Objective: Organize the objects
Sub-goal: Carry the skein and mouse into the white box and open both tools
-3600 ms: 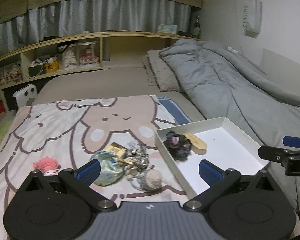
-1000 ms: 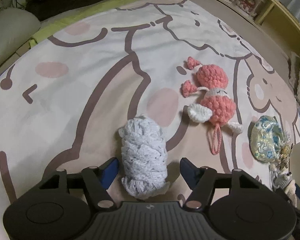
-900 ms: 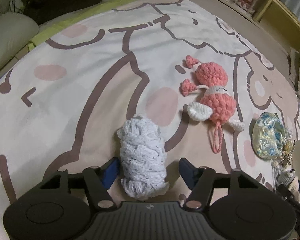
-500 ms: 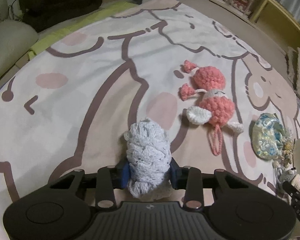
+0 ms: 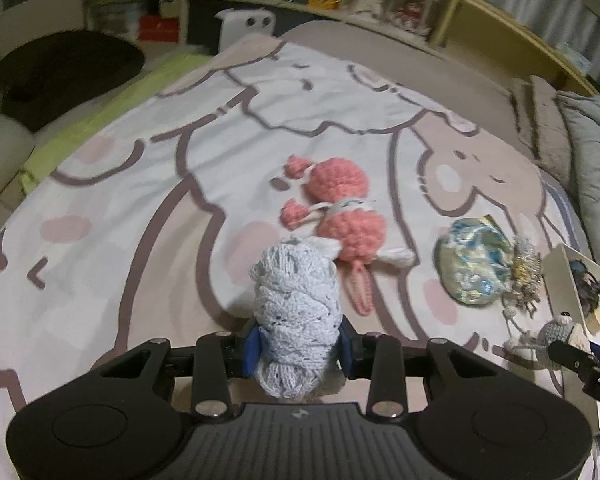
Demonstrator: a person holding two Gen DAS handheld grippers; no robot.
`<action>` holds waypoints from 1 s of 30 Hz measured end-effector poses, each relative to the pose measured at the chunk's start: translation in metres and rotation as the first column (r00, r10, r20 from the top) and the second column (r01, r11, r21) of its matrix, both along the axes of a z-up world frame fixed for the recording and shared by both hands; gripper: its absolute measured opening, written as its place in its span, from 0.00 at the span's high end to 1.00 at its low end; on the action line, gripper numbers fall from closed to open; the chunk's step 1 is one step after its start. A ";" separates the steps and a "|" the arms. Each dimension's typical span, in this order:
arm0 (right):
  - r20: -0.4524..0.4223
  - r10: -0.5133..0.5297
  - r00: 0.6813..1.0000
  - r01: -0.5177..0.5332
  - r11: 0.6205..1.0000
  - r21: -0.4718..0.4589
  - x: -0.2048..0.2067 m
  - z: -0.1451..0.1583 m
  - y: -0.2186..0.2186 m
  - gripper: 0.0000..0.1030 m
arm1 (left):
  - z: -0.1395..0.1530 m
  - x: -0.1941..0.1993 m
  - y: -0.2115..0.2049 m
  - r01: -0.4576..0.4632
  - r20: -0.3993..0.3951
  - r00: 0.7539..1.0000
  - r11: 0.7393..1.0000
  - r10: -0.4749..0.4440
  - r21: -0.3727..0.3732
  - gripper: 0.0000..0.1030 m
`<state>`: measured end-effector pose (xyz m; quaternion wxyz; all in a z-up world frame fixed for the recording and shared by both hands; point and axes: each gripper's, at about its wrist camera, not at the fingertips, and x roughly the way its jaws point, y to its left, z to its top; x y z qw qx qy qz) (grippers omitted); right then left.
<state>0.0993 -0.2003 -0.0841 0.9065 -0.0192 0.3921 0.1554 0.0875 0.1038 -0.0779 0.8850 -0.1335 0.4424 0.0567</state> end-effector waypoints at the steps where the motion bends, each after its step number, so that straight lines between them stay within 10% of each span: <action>1: -0.004 -0.004 1.000 0.004 1.000 0.016 -0.001 0.002 -0.001 0.55 | 0.001 0.000 -0.002 0.009 0.006 1.000 1.000 -0.009 0.003 0.62; 15: 0.004 -0.047 0.999 0.046 0.990 0.130 -0.024 0.030 -0.015 0.55 | 0.034 -0.012 -0.037 0.134 0.116 0.983 0.986 -0.146 0.101 0.62; 30: 0.111 -0.076 0.991 0.059 0.988 0.145 -0.041 0.081 -0.055 0.55 | 0.068 -0.006 -0.092 0.263 0.193 0.945 0.964 -0.265 0.035 0.62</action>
